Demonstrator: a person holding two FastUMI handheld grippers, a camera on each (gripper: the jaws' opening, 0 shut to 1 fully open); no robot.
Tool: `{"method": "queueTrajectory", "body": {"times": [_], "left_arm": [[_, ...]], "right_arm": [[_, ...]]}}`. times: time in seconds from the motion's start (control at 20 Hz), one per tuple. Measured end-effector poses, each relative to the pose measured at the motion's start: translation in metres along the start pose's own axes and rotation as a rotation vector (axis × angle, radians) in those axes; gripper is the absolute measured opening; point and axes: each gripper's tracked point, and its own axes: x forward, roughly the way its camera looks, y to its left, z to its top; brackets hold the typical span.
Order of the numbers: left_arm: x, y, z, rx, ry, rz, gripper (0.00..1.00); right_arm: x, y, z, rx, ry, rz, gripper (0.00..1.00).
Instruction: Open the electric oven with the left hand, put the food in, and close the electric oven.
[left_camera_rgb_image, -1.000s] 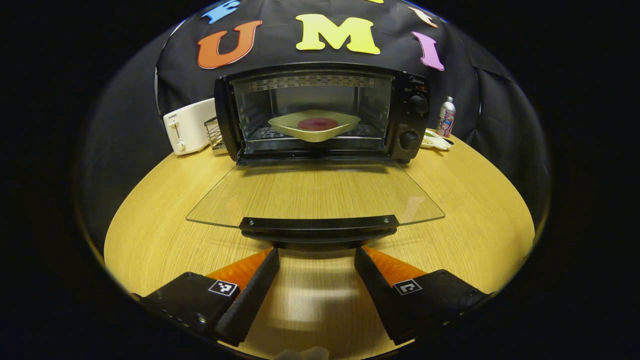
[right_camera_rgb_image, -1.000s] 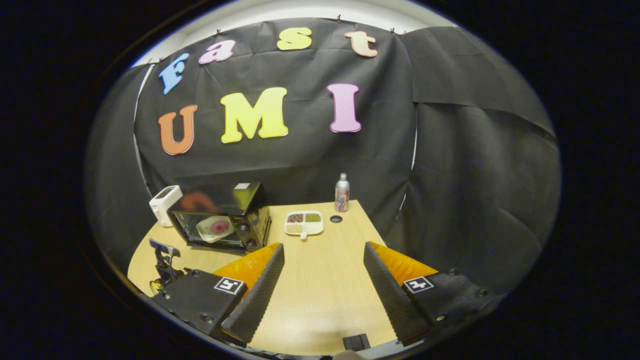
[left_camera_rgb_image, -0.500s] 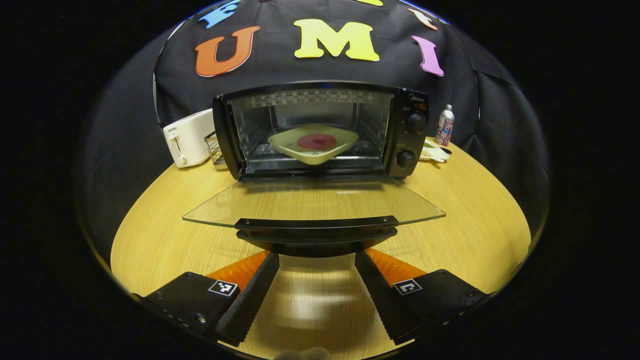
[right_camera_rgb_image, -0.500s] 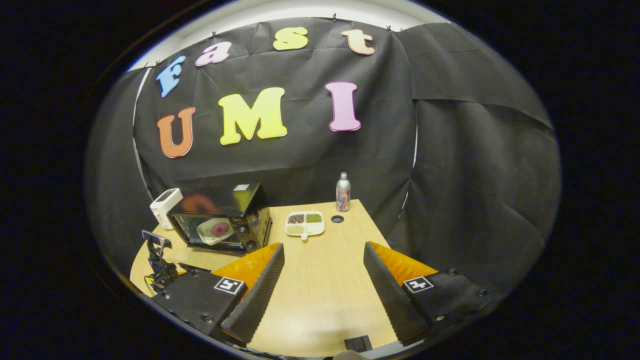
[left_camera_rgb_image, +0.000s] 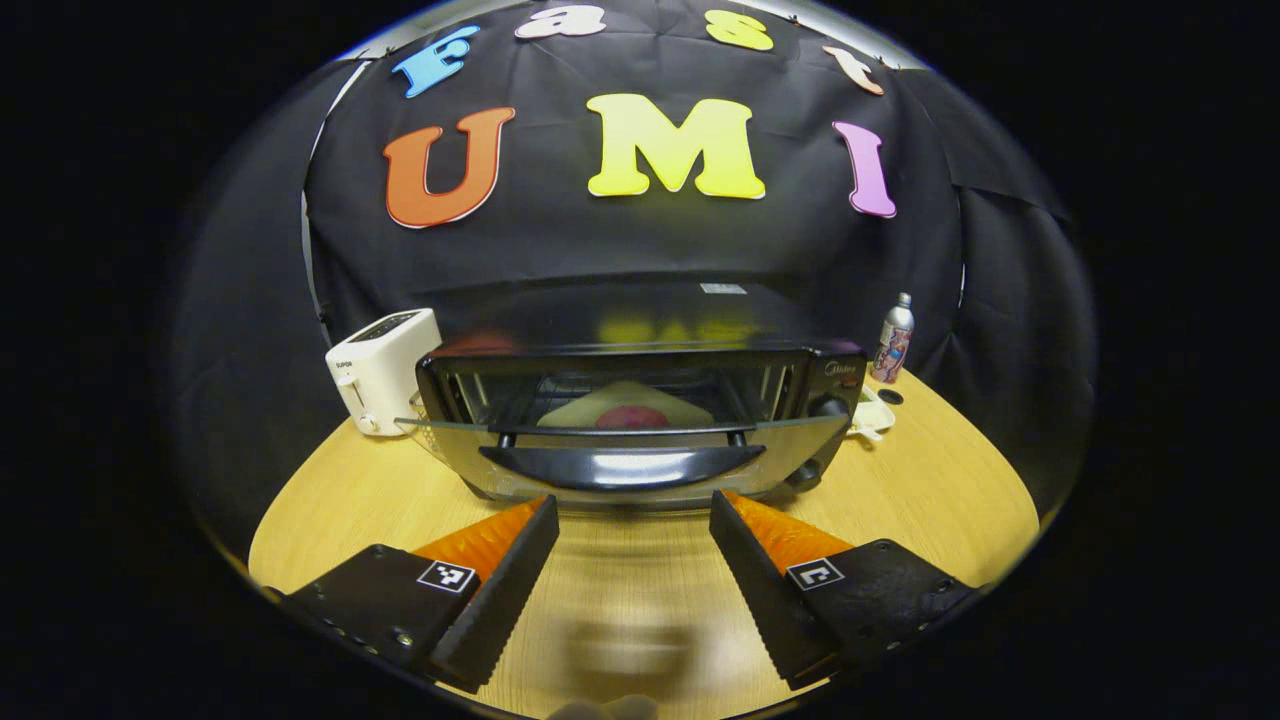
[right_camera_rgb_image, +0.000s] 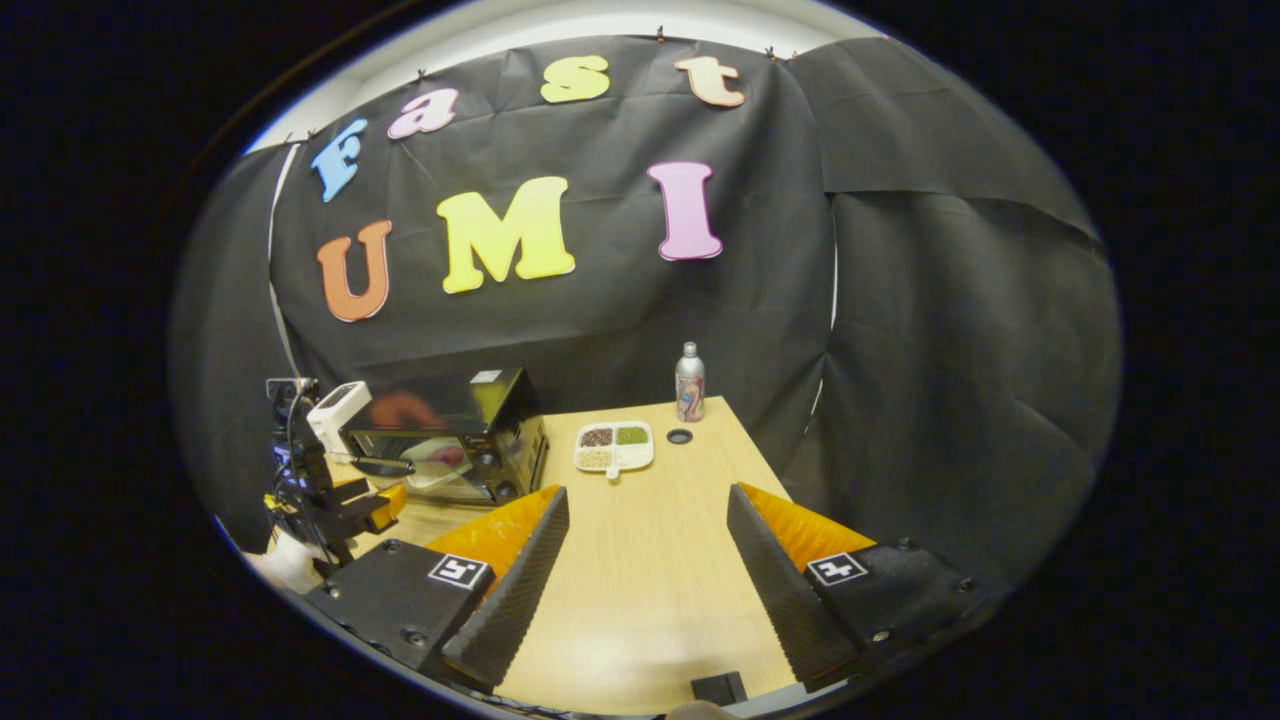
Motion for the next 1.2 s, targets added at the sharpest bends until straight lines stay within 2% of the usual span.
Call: {"method": "queueTrajectory", "body": {"times": [0.1, 0.15, 0.25, 0.3, 0.45, 0.55, 0.6, 0.65, 0.75, 1.0, 1.2], "left_arm": [[-0.007, -0.002, 0.003, -0.015, -0.004, -0.003, 0.97], [-0.011, -0.002, 0.004, -0.013, -0.007, -0.004, 0.97], [-0.022, 0.001, 0.007, -0.011, -0.020, -0.004, 0.97], [-0.030, 0.002, 0.011, -0.014, -0.033, -0.005, 0.97], [-0.068, 0.001, 0.030, -0.017, -0.090, -0.026, 0.97], [-0.101, -0.006, 0.049, -0.018, -0.149, -0.068, 0.97], [-0.119, -0.007, 0.058, -0.007, -0.176, -0.082, 0.97], [-0.135, -0.003, 0.065, 0.006, -0.201, -0.087, 0.97], [-0.173, -0.004, 0.082, 0.017, -0.252, -0.108, 0.97], [-0.279, 0.005, 0.121, 0.047, -0.389, -0.089, 0.96], [-0.358, -0.009, 0.129, 0.020, -0.464, -0.071, 0.96]], "right_arm": [[-0.002, -0.001, 0.004, -0.003, -0.013, -0.003, 1.00], [-0.004, 0.000, 0.006, -0.005, -0.016, 0.001, 0.96], [-0.008, 0.003, 0.007, -0.008, -0.025, 0.007, 1.00], [-0.012, 0.005, 0.008, -0.008, -0.031, 0.010, 0.96], [-0.029, 0.013, 0.014, -0.008, -0.069, 0.011, 0.96], [-0.047, 0.018, 0.021, -0.016, -0.102, -0.003, 1.00], [-0.055, 0.018, 0.026, -0.016, -0.118, -0.016, 0.96], [-0.066, 0.021, 0.029, -0.017, -0.133, -0.019, 1.00], [-0.087, 0.030, 0.038, -0.027, -0.173, -0.014, 0.96], [-0.151, 0.033, 0.054, -0.058, -0.281, 0.016, 0.96], [-0.204, 0.014, 0.053, -0.056, -0.347, 0.058, 0.96]]}}
